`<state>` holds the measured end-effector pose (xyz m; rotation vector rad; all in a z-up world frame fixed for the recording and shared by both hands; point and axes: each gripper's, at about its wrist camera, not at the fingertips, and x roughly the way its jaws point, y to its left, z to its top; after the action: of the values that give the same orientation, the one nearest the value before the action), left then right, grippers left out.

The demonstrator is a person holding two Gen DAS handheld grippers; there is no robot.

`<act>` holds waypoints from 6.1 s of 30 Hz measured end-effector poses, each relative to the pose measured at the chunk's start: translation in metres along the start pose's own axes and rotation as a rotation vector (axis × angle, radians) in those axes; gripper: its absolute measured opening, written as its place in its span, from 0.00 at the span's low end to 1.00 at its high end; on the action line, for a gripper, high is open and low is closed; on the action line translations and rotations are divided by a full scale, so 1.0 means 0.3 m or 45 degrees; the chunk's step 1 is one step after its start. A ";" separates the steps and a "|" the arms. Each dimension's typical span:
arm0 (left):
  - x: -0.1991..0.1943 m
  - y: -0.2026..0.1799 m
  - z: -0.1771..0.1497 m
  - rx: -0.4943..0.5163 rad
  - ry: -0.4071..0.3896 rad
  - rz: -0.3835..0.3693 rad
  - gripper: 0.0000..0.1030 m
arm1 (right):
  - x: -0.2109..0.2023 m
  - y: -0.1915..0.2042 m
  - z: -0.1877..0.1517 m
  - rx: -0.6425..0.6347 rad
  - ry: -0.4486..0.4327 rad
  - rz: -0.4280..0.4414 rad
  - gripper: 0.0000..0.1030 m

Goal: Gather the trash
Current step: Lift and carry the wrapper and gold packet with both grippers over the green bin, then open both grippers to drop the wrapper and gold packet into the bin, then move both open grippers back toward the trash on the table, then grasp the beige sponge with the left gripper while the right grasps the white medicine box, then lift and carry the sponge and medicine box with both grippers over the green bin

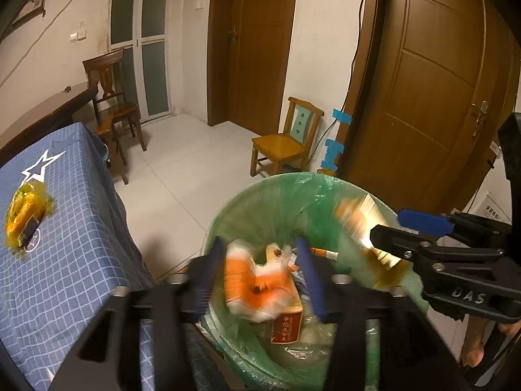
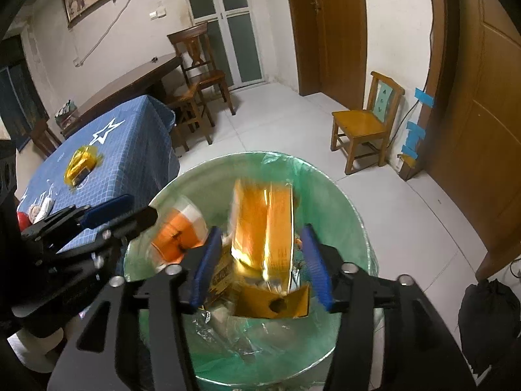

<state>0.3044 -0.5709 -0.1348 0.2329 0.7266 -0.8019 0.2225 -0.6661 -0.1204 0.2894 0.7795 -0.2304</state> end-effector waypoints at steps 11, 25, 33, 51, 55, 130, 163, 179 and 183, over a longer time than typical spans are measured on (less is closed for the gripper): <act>0.009 -0.003 -0.009 0.002 0.018 0.009 0.57 | -0.013 -0.008 -0.026 0.009 -0.005 0.007 0.53; -0.300 0.192 -0.170 -0.044 -0.035 0.044 0.63 | -0.151 0.262 -0.133 -0.168 -0.103 0.264 0.65; -0.566 0.489 -0.344 -0.186 -0.047 0.154 0.63 | -0.137 0.499 -0.202 -0.270 -0.054 0.430 0.67; -1.096 1.304 -0.683 -0.687 -0.108 0.524 0.65 | -0.101 1.004 -0.280 -0.534 0.064 0.654 0.69; -1.085 1.352 -0.652 -0.648 -0.114 0.516 0.66 | -0.085 1.062 -0.296 -0.548 0.088 0.676 0.69; -1.227 1.725 -0.909 -0.675 -0.016 0.462 0.52 | -0.053 1.453 -0.436 -0.995 0.293 0.779 0.60; -1.199 1.554 -0.770 -0.565 -0.084 0.781 0.30 | -0.066 1.452 -0.449 -0.857 0.162 0.718 0.48; -1.329 0.910 -0.759 -0.422 -0.453 0.776 0.30 | -0.329 1.298 -0.382 -0.615 -0.347 0.547 0.48; -1.311 0.821 -0.735 -0.392 -0.474 0.749 0.30 | -0.320 1.267 -0.355 -0.587 -0.377 0.533 0.48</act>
<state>0.1863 -0.0777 -0.0517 0.0092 0.3856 -0.1563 0.2039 -0.2651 -0.0584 -0.0244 0.4459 0.2964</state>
